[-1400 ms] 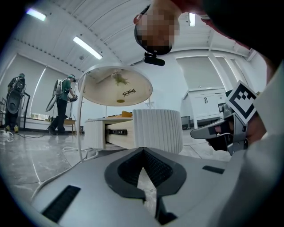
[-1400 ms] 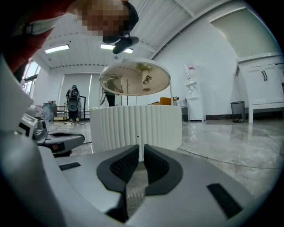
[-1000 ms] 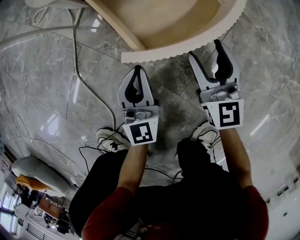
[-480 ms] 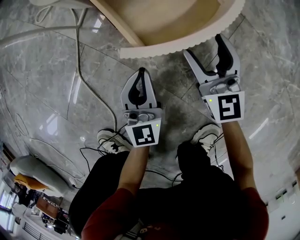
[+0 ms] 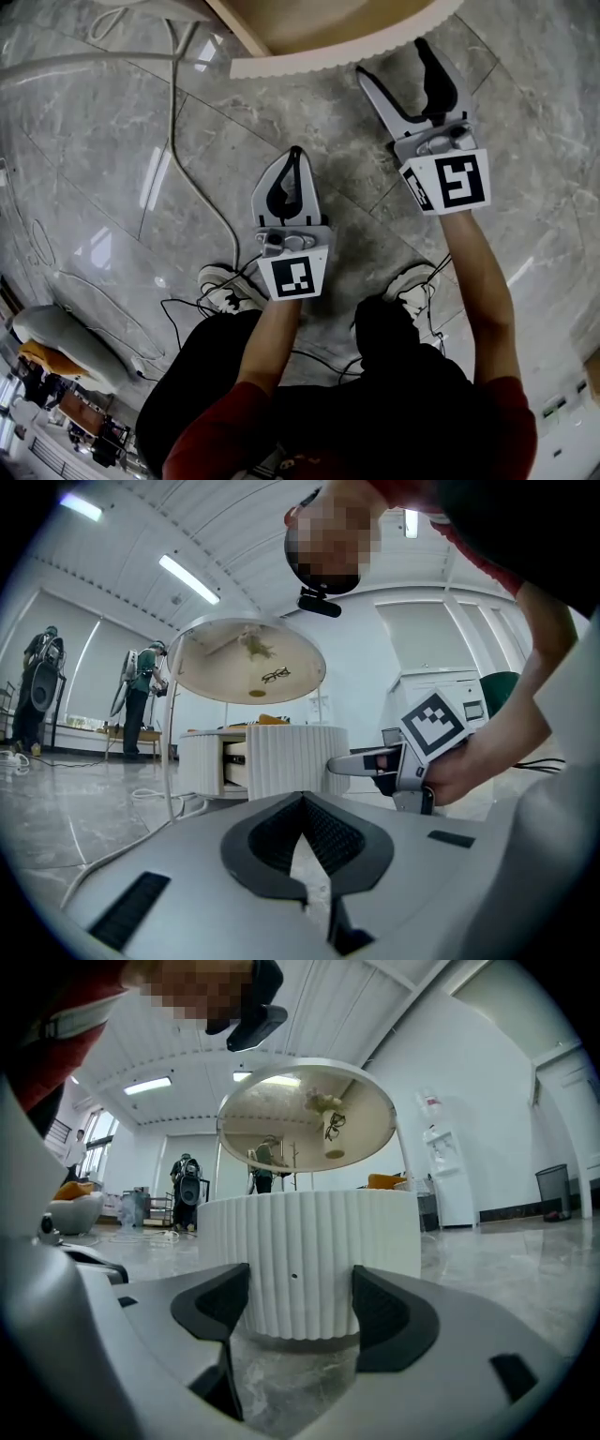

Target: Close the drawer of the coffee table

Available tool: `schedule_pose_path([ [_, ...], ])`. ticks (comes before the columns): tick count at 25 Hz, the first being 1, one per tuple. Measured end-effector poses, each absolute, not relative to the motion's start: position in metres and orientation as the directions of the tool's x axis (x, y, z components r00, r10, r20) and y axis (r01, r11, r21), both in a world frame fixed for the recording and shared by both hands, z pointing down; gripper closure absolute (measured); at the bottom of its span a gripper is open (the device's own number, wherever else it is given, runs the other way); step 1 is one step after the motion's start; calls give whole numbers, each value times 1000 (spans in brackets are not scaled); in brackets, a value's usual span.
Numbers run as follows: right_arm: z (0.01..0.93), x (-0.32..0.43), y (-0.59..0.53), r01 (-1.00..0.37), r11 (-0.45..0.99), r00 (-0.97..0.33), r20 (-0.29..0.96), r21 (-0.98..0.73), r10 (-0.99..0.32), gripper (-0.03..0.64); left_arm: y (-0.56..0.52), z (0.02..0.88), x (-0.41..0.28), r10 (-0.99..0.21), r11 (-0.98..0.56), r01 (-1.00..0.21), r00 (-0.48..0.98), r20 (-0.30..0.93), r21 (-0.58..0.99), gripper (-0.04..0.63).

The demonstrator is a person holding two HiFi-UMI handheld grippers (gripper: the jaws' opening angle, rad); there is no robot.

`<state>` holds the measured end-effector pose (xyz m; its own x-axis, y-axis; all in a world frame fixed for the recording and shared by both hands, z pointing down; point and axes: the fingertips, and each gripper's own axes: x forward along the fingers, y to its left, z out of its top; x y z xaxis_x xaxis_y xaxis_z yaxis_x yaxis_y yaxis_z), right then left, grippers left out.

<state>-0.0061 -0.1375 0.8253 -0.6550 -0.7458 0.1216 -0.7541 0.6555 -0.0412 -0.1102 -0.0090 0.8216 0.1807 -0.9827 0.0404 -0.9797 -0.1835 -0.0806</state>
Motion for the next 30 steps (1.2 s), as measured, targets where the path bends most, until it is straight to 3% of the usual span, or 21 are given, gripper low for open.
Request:
schedule_pose_path([
  [30,828,-82,-250,-745,666,-662,170,-41,-730,290,-16,823,-108,-984,-171,-980,163,77,-100,583],
])
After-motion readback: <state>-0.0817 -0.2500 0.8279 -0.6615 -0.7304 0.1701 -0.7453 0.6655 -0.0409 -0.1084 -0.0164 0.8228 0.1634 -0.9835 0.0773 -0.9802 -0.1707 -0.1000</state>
